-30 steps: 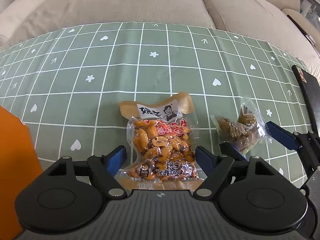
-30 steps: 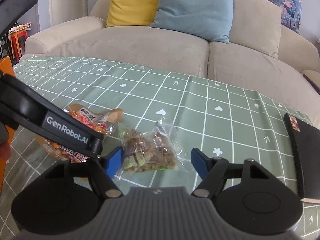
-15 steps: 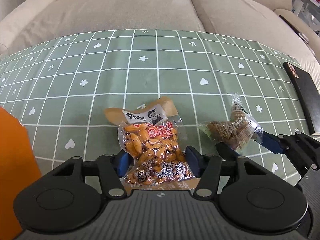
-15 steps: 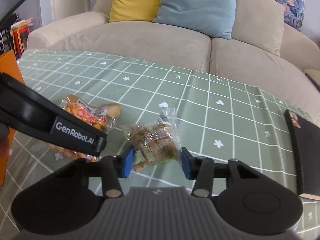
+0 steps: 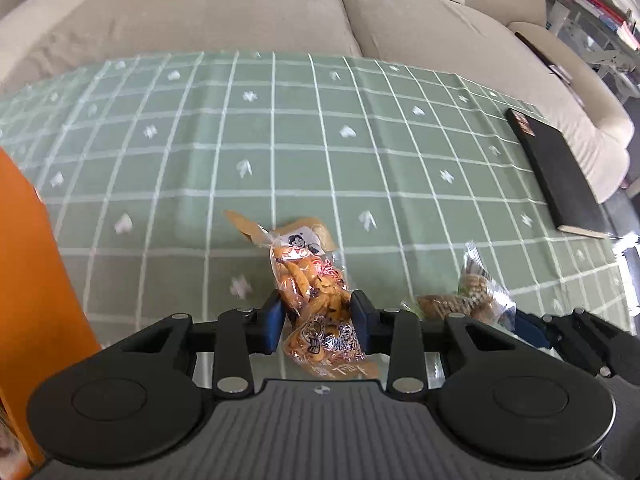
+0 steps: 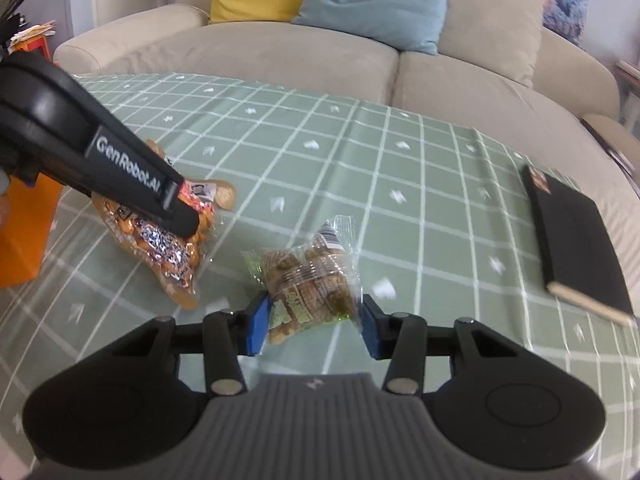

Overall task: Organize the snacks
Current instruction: 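Grasp the peanut bag with the left tool while the right tool grasps the small clear nut bag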

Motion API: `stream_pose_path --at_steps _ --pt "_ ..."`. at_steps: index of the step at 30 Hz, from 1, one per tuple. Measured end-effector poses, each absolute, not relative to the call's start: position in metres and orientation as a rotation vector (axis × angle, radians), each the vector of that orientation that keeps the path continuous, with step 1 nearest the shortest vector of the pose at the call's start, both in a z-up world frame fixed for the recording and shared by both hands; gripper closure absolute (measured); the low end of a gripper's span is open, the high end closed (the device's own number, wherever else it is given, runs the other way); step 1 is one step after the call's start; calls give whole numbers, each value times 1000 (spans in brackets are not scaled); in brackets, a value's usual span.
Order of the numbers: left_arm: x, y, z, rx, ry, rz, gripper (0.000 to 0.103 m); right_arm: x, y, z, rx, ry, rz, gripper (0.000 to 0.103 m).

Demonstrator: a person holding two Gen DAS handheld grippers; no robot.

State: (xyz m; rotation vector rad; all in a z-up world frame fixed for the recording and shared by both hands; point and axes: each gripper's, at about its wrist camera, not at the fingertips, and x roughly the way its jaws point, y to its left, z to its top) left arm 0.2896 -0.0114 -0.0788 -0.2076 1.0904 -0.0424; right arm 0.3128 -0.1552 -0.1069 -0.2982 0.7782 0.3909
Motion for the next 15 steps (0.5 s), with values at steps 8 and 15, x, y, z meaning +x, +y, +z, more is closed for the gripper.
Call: stream_pose_path --at_steps 8,15 --pt "264 -8 -84 -269 1140 -162 63 277 -184 -110 -233 786 313 52" --pt "267 -15 -92 -226 1154 -98 32 265 -185 -109 -310 672 285 37"
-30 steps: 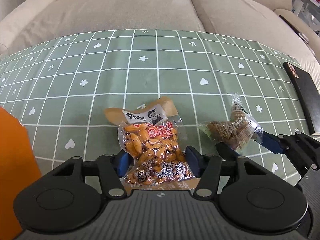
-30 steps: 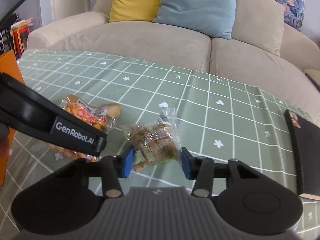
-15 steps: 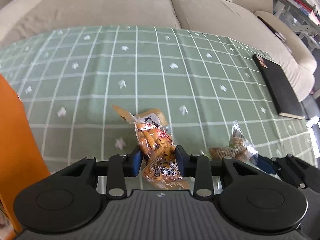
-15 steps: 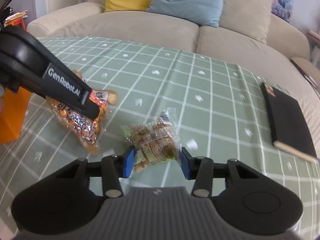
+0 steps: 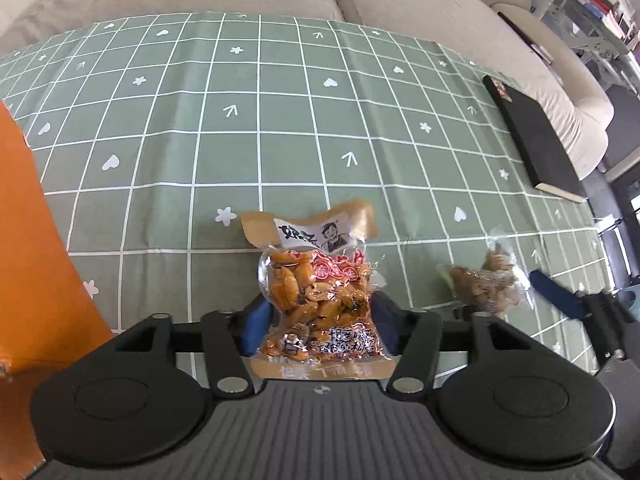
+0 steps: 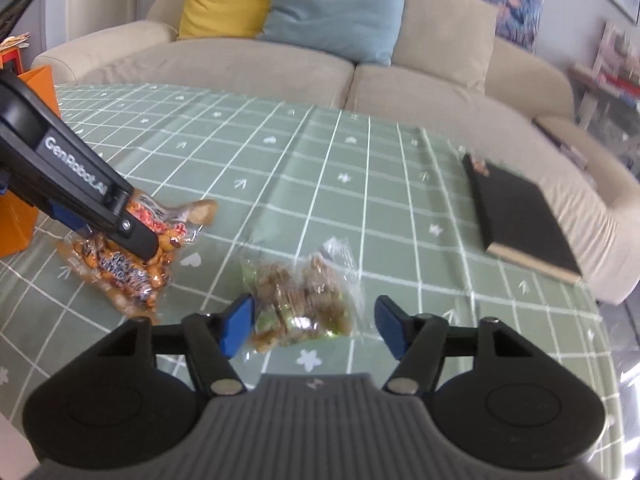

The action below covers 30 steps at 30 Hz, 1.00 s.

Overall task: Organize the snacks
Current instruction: 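Grasp the peanut bag with the left tool while the right tool grasps the small clear nut bag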

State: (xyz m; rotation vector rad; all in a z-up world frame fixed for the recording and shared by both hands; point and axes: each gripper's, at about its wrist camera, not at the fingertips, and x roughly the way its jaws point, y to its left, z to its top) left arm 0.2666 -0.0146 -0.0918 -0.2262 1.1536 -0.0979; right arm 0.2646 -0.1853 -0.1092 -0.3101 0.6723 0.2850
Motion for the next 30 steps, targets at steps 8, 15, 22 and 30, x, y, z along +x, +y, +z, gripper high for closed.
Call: stream_pose_path --at_steps 8,15,22,30 --pt "266 -36 -98 -173 1166 -37 14 260 -184 -108 -351 552 314 24" --pt "267 -53 -103 -71 1137 25 7 271 -184 -116 -330 594 322 36" --pt "260 -55 -105 -28 1098 20 11 274 -186 -120 -298 627 325 42" --pt "252 -56 -101 -19 1070 -11 19 270 -188 -119 -281 627 307 48"
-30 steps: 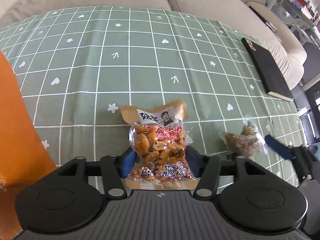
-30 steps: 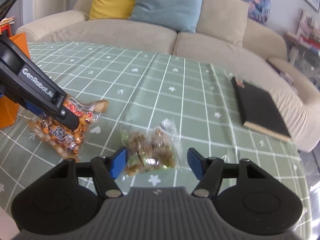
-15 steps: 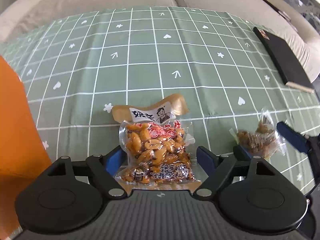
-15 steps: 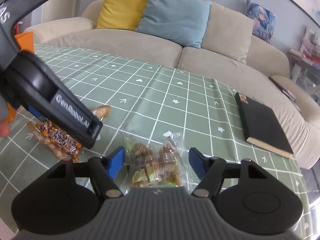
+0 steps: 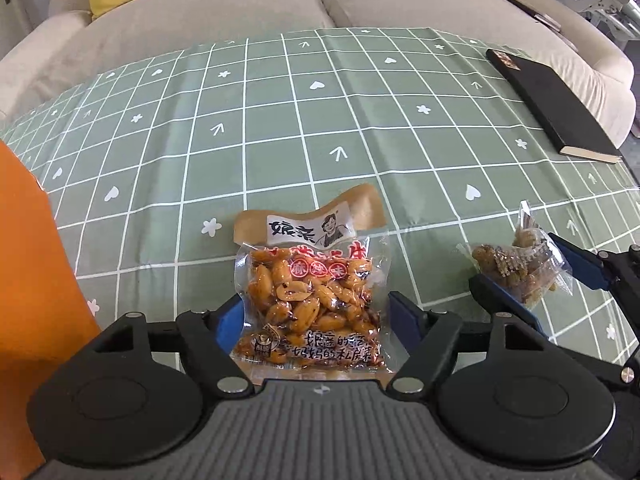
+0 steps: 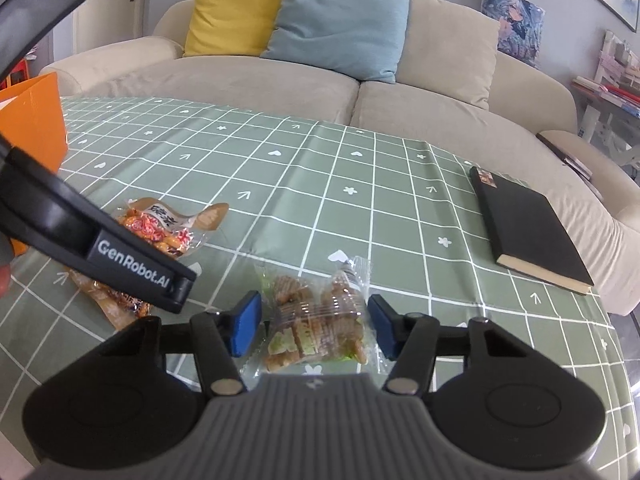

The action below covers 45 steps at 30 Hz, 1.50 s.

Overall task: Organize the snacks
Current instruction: 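Grasp the peanut bag with the left tool while the right tool grasps the small clear nut bag, then carry the peanut bag and nut bag into the orange box and release both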

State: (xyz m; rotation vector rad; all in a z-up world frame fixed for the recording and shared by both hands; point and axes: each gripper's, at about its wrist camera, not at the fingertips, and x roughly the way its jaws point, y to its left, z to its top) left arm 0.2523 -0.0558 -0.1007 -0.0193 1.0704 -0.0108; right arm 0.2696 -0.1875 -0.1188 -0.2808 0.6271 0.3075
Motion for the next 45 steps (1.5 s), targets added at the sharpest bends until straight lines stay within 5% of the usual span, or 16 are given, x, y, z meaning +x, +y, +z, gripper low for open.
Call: stream_pose_path --at_steps 11,12,45 --pt "228 -45 -89 -97 1045 -59 23 257 -183 -112 -319 626 295 57" --pt "227 -44 -87 -104 1040 -61 23 255 -183 -111 -320 628 295 64" --pt "145 21 32 -180 827 -127 23 174 -144 -21 -192 581 408 65"
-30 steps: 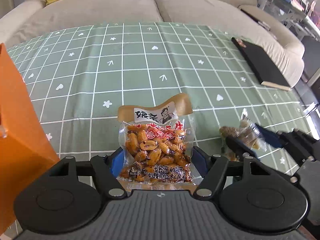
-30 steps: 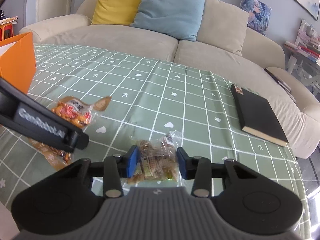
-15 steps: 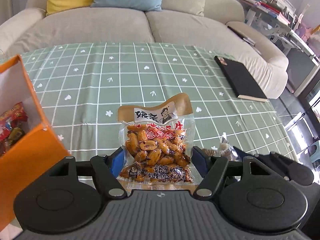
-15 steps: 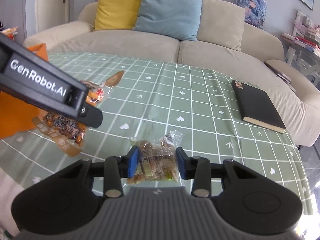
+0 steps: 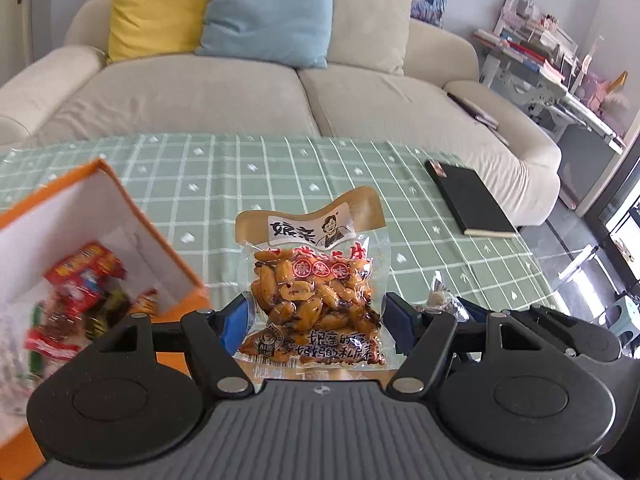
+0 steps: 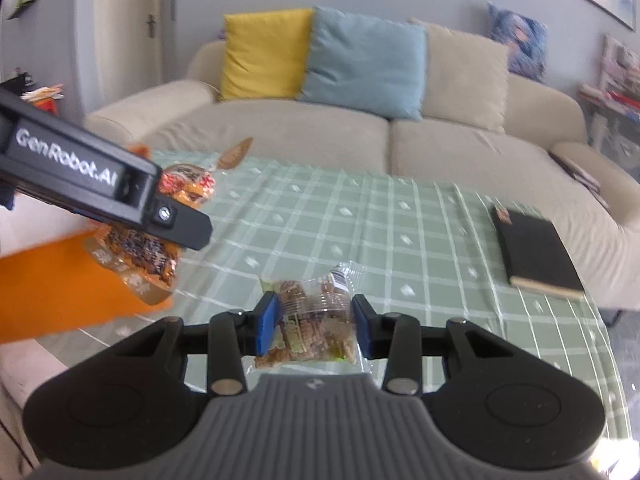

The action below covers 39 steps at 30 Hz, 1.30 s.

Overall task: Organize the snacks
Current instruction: 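Carry the peanut bag and nut bag into the orange box and release both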

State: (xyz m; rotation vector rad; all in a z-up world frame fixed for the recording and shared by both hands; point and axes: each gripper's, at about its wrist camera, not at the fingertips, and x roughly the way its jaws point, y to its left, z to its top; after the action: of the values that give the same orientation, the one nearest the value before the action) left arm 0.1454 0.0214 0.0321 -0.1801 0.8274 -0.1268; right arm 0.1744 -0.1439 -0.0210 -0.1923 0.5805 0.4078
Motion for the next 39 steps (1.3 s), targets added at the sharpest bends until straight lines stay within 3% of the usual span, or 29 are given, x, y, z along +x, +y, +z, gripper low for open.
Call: stream_pose_path --at_steps 11,18,39 --pt "135 104 61 -166 796 -29 23 176 -56 30 -261 512 625 65" --pt "131 163 56 -165 866 43 23 188 13 41 -358 534 750 65" --pt "137 234 -18 -213 1220 20 22 243 119 -8 -537 979 858 64"
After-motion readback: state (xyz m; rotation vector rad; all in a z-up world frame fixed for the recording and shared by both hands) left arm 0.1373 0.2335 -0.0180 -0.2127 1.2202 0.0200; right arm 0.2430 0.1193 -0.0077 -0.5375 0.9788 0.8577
